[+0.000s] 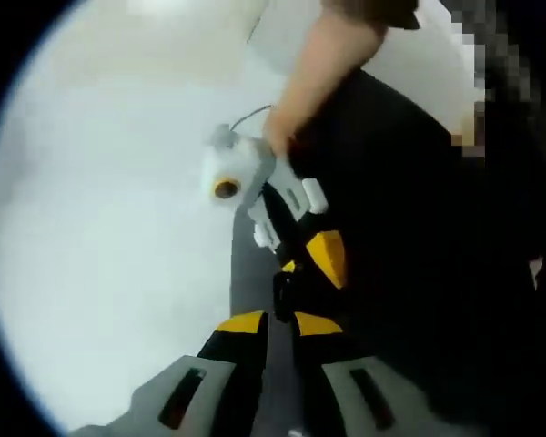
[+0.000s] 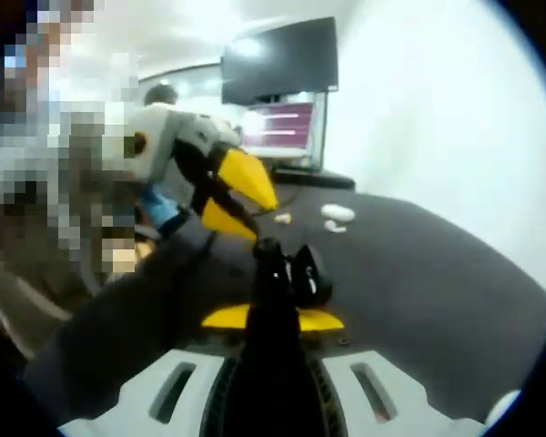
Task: Pick up three earphones and place each one into its charging case using tactile feedback, ensure that each earphone is properly inserted and securely positioned inside the case.
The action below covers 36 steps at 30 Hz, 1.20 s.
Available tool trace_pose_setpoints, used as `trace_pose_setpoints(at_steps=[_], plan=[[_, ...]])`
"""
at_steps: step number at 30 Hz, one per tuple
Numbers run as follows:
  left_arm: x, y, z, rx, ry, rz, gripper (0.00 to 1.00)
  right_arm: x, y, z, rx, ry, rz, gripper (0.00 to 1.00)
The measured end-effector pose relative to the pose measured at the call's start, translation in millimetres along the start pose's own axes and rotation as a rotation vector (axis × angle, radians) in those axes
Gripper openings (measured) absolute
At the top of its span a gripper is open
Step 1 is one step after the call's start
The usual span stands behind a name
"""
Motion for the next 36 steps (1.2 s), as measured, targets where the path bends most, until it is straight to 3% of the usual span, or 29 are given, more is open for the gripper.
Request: trace_pose_setpoints(at_steps=[6,10,16,23,28,36], plan=[[-10.9,0,0.9,0.124,0.274,0.125,0.08,0,0,-0.2,0.0,-0.001,-0.002,0.19],[-10.5,-7,-3.3,0.173,0.361,0.174,0.11,0,0,0.0,0.001,-0.003,-0.001,0.19],[-7.9,-17,-0.1,0.165,0.407,0.214,0.13,0,0,0.1,0.001,-0.002,-0.003,0.19],[-4.4,-21,4.1,0.125,0.395,0.234,0.19,0,0,0.1,0.002,-0.003,-0.004,0.19],[-4.2,-14,1.2,0.162,0.383,0.222,0.16,0,0,-0.1,0.002,-0.003,-0.005,0.19],[-0.4,-22,-4.8,0.155,0.38,0.228,0.18,-1,-1,0.0,0.002,-0.004,-0.002,0.19]])
Point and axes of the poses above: the point that each gripper's makers call its tool centre point, and the gripper's own axes: y roughly backward along the fingers, x roughly to its right, z roughly out of its underside, the point moved 9 cm from there along y, roughly backward along the fingers, and after that the axes turned 9 degrees about y, right-handed, at the moved point
